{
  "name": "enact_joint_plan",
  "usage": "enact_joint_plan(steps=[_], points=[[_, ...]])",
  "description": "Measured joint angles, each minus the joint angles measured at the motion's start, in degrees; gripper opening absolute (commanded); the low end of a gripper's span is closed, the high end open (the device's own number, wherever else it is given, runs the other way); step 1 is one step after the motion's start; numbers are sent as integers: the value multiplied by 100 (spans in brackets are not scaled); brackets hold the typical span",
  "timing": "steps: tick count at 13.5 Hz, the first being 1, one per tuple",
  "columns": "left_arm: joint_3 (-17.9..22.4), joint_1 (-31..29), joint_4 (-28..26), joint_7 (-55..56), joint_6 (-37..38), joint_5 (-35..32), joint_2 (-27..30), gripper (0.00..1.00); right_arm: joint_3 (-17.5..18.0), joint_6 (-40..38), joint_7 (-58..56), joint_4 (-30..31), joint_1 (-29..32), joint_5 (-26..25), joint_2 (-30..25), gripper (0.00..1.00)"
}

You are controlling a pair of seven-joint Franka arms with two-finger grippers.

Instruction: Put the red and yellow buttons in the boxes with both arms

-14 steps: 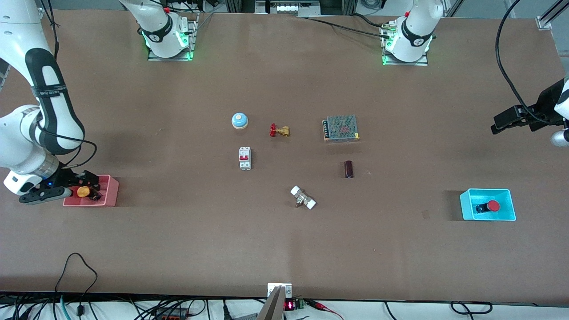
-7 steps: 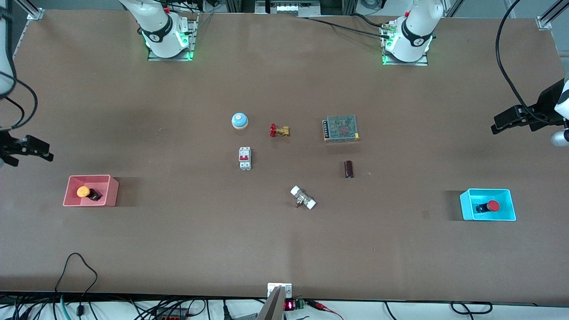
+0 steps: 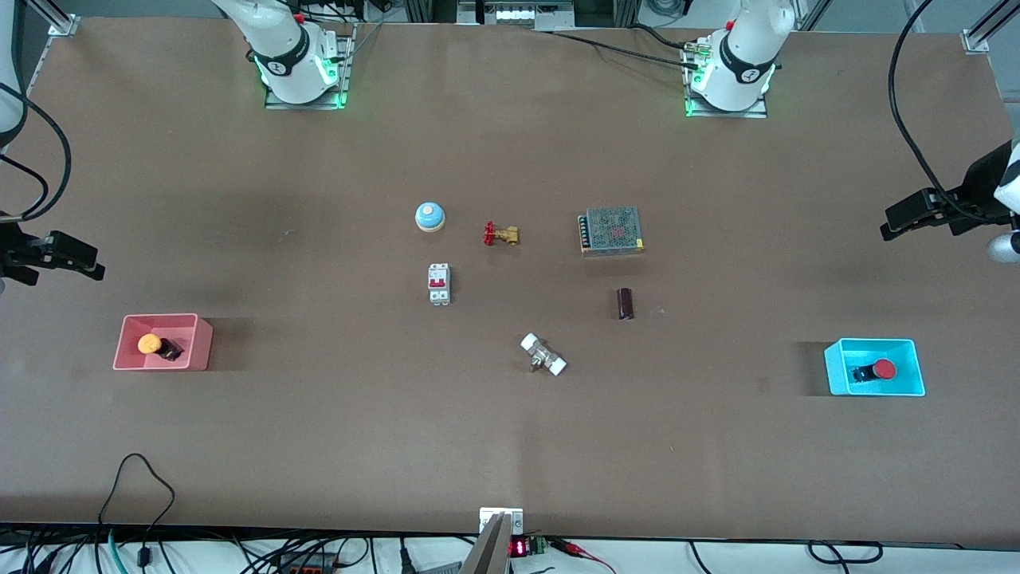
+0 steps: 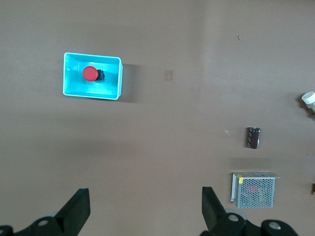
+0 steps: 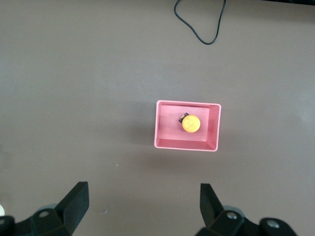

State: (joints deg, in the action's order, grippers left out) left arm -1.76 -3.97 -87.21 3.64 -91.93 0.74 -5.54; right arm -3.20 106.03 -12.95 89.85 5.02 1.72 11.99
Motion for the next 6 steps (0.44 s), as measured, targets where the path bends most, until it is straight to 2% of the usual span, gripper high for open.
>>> enact_joint_plan(steps=[3, 6], points=[[-7, 3, 3, 0, 0, 0, 8, 100, 348, -598, 365, -165, -15, -234, -157, 100], [-12, 4, 4, 0, 0, 0, 35, 100, 583, -1335, 455, -212, -169, -342, -626, 100]])
